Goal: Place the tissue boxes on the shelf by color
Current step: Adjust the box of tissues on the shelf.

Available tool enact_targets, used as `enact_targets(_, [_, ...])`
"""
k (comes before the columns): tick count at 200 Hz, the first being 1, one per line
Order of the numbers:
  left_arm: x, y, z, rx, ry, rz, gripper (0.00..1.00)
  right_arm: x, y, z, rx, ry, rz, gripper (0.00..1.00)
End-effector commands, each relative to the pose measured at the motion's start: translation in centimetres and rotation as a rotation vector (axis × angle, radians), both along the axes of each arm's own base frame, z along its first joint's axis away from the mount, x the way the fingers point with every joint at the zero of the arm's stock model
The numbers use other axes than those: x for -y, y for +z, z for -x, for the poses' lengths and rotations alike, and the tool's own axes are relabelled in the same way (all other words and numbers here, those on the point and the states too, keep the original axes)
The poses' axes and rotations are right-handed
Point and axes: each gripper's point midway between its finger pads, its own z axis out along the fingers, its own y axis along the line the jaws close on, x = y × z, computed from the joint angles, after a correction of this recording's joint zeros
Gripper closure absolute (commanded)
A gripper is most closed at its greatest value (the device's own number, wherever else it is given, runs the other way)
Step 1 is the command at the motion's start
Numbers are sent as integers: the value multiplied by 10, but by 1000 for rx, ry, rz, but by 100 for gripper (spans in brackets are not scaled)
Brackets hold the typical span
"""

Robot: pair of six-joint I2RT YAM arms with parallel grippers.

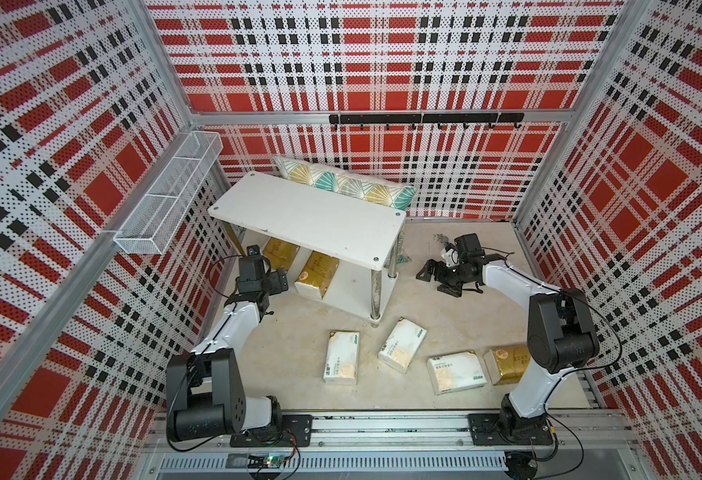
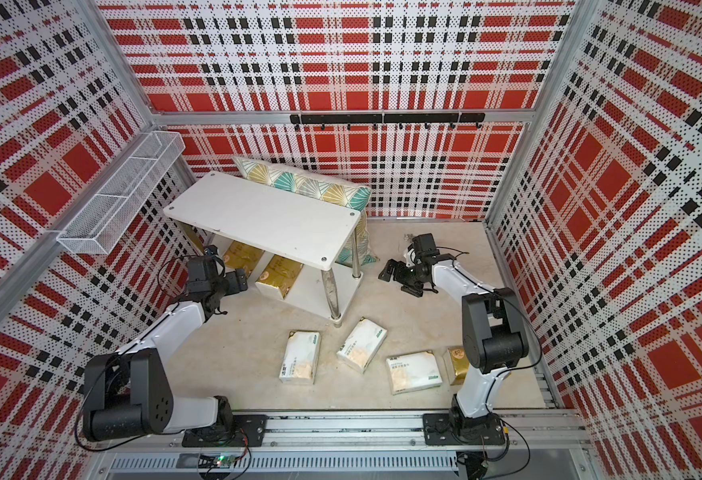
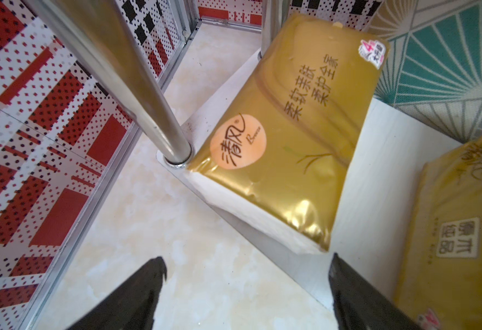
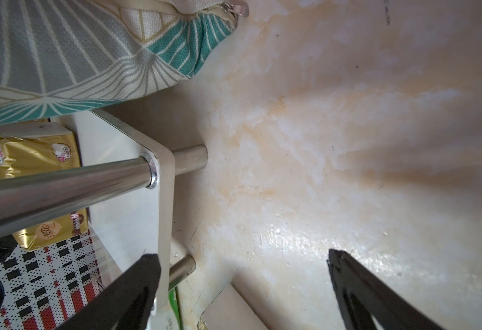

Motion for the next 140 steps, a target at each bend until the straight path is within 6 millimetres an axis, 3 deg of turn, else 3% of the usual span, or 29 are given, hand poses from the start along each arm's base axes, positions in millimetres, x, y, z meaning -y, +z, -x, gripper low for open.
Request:
enact_targets(1, [-8, 11, -8, 35, 26, -8, 6, -4, 6, 4, 16, 9, -7, 0])
enact_targets(78, [-19, 11, -9, 45, 60, -7, 7, -4, 5, 4, 14, 6, -7, 0])
enact_targets(140, [-10, 17, -8, 60, 14, 11, 7, -3, 3, 5, 12, 8, -5, 0])
